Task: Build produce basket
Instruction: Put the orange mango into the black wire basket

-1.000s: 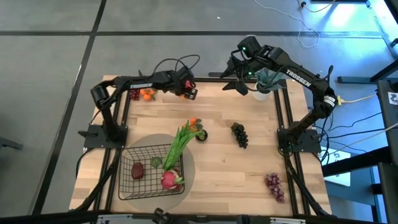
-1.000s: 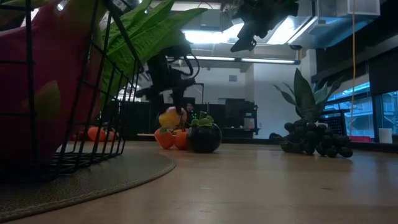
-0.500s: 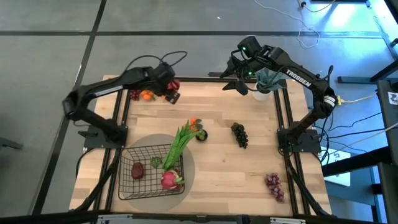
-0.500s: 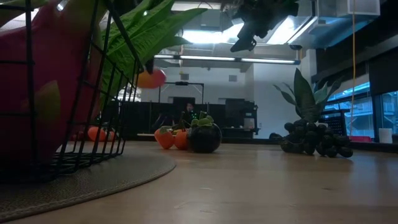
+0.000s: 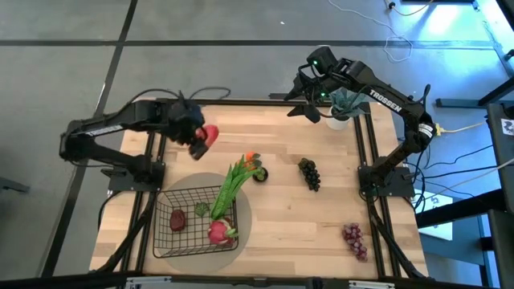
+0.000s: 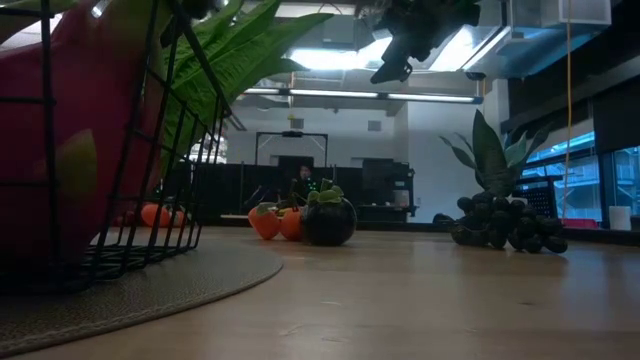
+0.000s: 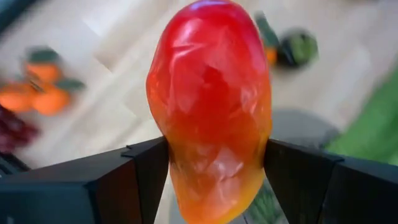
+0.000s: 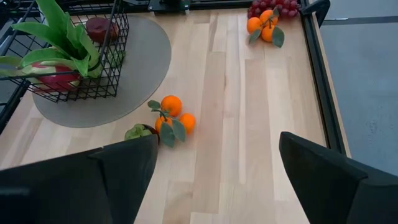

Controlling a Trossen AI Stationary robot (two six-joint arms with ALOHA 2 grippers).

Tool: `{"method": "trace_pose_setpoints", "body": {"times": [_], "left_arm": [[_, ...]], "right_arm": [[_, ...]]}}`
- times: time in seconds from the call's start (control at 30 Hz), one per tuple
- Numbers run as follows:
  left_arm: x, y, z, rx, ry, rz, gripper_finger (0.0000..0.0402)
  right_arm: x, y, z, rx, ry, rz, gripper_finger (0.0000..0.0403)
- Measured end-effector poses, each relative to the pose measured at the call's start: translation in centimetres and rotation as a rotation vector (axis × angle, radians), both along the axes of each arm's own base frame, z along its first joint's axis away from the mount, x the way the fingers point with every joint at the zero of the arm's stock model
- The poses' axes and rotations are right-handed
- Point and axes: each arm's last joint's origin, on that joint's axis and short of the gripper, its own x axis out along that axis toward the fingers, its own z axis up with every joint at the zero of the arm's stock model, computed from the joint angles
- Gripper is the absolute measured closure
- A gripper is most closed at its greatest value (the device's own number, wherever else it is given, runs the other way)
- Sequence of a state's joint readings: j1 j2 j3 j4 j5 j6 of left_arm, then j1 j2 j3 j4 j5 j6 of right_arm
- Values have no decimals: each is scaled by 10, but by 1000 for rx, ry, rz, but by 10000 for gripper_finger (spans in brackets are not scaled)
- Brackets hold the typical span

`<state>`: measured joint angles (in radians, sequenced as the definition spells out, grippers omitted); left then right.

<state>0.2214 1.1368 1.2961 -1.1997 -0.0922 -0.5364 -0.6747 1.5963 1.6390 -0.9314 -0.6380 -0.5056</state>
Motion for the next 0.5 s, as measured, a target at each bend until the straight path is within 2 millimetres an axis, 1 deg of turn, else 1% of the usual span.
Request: {"method": "trace_pose_setpoints", "body": {"times": [0.2, 0.37, 0.5], "left_arm": [[-5, -31, -4, -83, 88, -148, 184], [-15, -54, -8, -193, 184, -233, 184], [-18, -70, -8, -274, 210, -306, 184]], "right_arm": [[0, 1, 0, 17, -10, 11, 79], [1, 4, 3, 94, -93, 127, 79], [1, 7, 4, 123, -145, 204, 79]]}}
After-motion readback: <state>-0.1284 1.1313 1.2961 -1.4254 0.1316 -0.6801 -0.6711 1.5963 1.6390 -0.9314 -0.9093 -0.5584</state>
